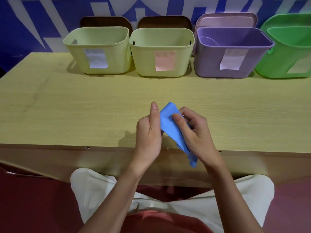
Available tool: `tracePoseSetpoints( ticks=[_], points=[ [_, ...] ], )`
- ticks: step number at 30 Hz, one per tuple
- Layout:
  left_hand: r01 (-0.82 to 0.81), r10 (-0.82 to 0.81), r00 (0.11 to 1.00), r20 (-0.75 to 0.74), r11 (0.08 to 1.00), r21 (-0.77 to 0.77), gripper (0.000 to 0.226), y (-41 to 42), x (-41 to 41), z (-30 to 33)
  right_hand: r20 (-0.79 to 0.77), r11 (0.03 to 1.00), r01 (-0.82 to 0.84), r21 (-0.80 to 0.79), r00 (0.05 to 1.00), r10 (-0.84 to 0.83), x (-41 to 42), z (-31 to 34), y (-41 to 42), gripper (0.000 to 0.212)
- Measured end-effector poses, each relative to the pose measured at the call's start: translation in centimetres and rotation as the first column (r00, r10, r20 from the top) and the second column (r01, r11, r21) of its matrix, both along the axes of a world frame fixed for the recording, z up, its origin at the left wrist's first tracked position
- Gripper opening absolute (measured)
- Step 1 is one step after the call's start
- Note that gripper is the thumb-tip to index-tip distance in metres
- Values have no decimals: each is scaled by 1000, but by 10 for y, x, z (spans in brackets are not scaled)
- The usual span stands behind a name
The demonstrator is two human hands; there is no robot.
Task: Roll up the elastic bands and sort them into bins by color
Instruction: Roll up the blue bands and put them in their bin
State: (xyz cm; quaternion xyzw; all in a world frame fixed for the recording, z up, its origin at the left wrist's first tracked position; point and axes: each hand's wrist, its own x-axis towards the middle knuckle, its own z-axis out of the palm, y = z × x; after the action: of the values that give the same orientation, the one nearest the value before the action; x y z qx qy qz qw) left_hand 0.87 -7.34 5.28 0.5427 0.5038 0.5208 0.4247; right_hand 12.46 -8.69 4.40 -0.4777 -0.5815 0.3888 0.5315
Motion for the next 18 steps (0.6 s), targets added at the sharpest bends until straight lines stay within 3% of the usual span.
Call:
tracePoseSetpoints(
  ticks=[5, 9, 14, 18],
  points=[
    [90, -40, 976, 213, 968, -235, 43, -1, -1, 7, -22, 1000, -20, 16, 1000, 20, 2, 6, -2, 3],
    [219, -115, 942, 315, 923, -317, 43, -3, -1, 10, -51, 999, -28, 33, 998, 29, 3, 8, -2, 19],
    [230, -157, 961, 228, 912, -340, 48, -2, 1, 11, -67, 999, 0, 41, 998, 3, 7, 10, -2, 14],
    [147, -133, 988, 80, 968, -205, 57, -1, 3, 6, -104, 1000, 3, 31, 995, 0, 8, 11, -5, 11]
  ],
)
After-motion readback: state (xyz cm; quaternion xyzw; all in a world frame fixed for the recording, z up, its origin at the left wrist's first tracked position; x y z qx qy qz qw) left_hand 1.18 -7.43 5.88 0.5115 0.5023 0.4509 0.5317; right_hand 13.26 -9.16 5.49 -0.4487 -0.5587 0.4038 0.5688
